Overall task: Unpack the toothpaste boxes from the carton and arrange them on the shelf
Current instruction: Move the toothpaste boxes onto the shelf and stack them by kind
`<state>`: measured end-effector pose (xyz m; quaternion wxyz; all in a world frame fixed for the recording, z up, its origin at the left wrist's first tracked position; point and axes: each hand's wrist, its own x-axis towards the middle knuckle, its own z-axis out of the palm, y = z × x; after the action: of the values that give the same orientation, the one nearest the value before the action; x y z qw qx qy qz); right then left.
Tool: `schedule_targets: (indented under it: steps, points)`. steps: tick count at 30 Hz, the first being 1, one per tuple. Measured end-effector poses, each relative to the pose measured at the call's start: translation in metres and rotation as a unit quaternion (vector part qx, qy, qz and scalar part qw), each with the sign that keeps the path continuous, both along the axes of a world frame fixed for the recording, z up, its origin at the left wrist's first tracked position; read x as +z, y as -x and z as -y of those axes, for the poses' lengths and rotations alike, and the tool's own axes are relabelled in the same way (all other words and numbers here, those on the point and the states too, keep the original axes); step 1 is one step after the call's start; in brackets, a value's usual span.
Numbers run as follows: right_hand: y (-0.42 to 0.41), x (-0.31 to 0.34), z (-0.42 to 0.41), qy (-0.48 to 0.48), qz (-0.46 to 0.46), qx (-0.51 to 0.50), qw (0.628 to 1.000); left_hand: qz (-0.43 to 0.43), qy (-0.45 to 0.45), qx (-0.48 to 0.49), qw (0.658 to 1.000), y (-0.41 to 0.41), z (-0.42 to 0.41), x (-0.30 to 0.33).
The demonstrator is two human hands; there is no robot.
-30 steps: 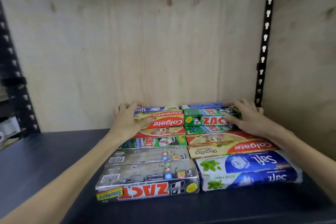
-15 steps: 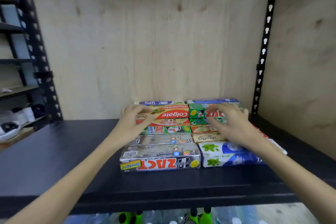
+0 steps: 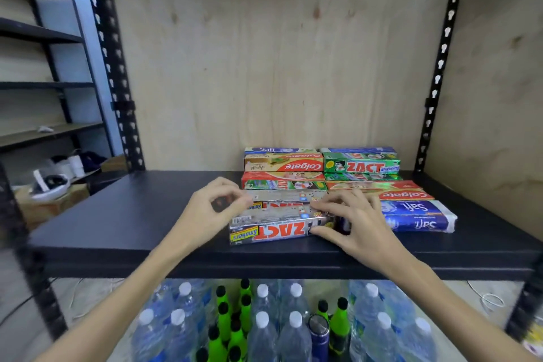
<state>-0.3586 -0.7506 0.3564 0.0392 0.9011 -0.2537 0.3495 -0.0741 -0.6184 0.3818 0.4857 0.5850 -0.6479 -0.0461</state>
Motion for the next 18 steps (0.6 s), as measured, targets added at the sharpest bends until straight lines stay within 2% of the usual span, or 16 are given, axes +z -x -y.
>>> schedule_targets:
  steps: [4, 8, 10, 13, 16, 18]
  points:
    - [-0.008, 0.002, -0.006, 0.002, 0.013, 0.005, 1.0, 0.076, -0.074, -0.04, 0.994, -0.009, -0.02, -0.009]
    - [-0.025, 0.004, -0.014, -0.003, 0.028, 0.025, 0.999, 0.04, -0.091, -0.031, 0.995, -0.023, -0.031, -0.004]
    - [-0.036, 0.007, -0.018, -0.009, 0.036, 0.038, 0.999, 0.053, -0.106, -0.012, 0.993, -0.034, -0.036, 0.0]
    - [-0.049, 0.011, -0.023, -0.066, 0.048, 0.066, 0.995, 0.073, -0.131, 0.029, 0.988, -0.05, -0.044, 0.004]
    - [-0.06, 0.01, -0.026, -0.133, 0.057, 0.125, 0.981, 0.043, -0.118, 0.06, 0.99, -0.059, -0.051, 0.007]
    - [-0.068, 0.009, -0.027, -0.137, 0.051, 0.156, 0.977, 0.04, -0.1, 0.088, 0.99, -0.062, -0.054, 0.007]
